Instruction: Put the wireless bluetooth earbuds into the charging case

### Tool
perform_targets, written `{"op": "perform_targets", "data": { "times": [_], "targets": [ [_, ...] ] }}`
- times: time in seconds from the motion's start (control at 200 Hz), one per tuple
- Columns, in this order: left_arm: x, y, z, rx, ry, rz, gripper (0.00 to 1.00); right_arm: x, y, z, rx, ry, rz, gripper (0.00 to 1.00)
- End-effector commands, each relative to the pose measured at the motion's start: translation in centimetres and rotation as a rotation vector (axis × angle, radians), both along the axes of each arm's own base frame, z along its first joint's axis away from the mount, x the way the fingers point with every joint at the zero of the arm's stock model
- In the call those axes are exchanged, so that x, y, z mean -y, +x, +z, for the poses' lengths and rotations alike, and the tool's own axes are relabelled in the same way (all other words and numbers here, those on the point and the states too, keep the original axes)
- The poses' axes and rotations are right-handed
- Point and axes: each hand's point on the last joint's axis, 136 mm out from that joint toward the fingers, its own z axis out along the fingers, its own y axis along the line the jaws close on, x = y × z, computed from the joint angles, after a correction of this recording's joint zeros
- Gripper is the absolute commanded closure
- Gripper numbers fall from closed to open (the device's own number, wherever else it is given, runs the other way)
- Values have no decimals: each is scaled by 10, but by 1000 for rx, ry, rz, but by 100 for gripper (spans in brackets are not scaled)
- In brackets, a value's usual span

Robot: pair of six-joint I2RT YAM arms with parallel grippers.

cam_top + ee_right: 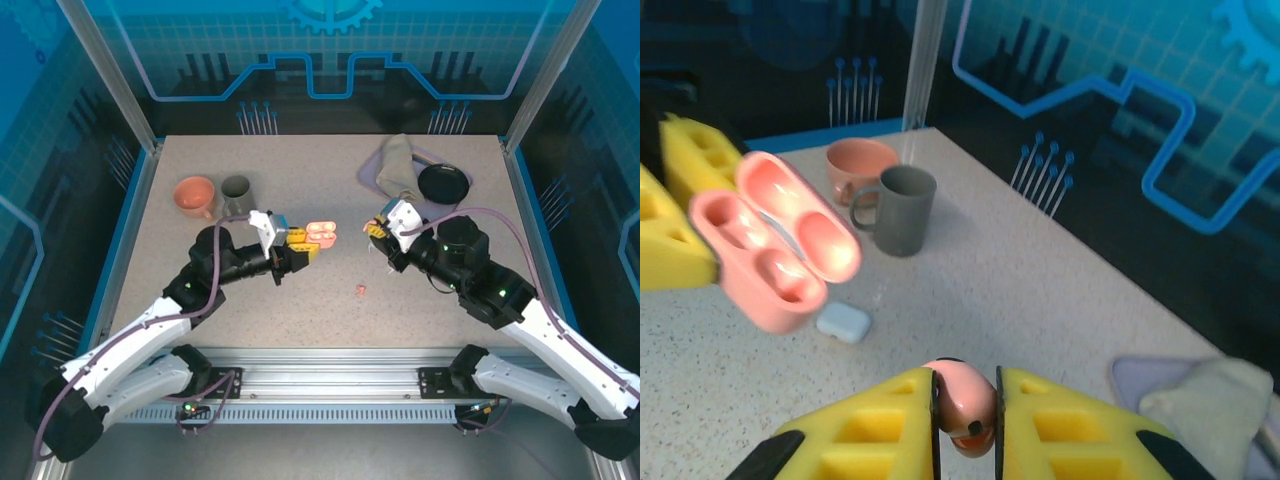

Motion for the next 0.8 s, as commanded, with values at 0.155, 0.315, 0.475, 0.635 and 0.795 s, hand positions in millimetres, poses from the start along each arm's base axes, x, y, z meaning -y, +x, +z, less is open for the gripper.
{"op": "perform_targets", "data": {
  "times": [0.155, 0.315, 0.475, 0.635, 0.795],
  "targets": [
    [12, -6, 35, 90, -46, -57, 100, -29, -13, 51, 203, 20, 86, 80],
    [15, -6, 37, 102, -45, -63, 100, -49, -13, 49, 238, -39, 104, 80],
    [16, -7, 36, 106, -40, -70, 100, -62, -11, 46, 252, -85, 111, 80],
    [18, -6, 35, 107, -34, -73, 100, -70, -11, 41, 248, -113, 120, 80],
    [19, -6, 34, 112, -29, -76, 100, -74, -12, 36, 239, -121, 132, 80]
  ]
}}
